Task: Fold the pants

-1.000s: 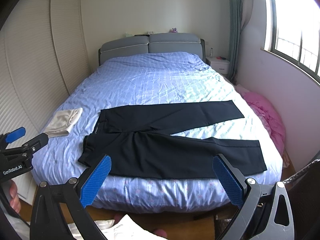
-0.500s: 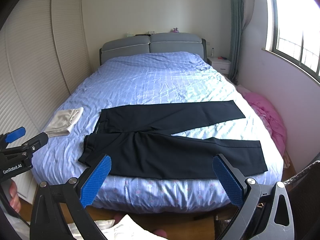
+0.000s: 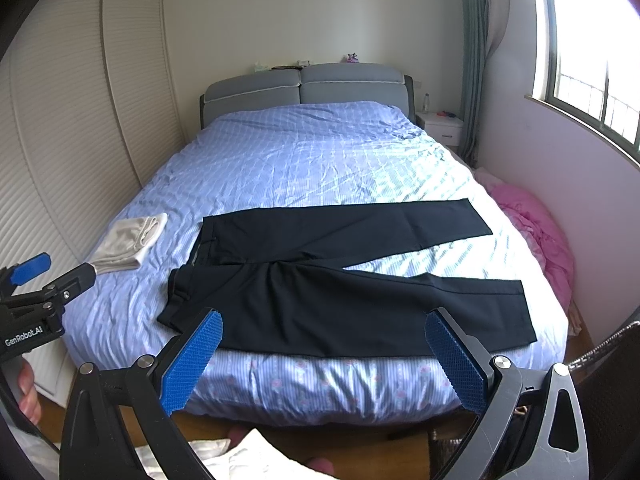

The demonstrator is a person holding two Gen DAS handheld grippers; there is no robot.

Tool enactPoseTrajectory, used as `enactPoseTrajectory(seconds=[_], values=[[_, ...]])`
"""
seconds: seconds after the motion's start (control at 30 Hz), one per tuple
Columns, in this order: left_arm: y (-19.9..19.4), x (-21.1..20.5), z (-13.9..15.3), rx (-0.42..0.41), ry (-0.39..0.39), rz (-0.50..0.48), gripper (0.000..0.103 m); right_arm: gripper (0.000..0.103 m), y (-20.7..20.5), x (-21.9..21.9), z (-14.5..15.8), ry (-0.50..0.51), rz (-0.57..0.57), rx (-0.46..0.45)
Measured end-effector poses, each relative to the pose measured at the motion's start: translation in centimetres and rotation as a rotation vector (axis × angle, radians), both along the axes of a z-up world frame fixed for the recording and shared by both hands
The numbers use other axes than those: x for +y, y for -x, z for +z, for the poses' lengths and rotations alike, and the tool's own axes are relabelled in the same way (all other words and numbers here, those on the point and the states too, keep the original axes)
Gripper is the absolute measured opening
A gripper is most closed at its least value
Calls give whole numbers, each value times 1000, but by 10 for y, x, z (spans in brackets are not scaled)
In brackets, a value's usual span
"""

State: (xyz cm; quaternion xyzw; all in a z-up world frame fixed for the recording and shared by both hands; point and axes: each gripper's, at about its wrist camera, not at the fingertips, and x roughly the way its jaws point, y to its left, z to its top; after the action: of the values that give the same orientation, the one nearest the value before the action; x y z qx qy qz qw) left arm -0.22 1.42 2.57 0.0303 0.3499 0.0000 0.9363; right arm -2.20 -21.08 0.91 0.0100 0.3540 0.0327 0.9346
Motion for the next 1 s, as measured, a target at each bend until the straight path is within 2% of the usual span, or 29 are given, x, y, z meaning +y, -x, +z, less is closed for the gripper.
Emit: enactPoseTrajectory(seconds=[0.63, 0.83, 1.0], values=[[-7, 2, -13, 34, 13, 30, 103, 103, -10, -6, -11, 2, 12, 46], [-15, 15, -38, 82, -8, 87, 103, 103, -30, -4, -43, -35, 22, 130], [-34, 43, -81, 169, -14, 138, 103, 102, -59, 7, -94, -68, 34, 239]])
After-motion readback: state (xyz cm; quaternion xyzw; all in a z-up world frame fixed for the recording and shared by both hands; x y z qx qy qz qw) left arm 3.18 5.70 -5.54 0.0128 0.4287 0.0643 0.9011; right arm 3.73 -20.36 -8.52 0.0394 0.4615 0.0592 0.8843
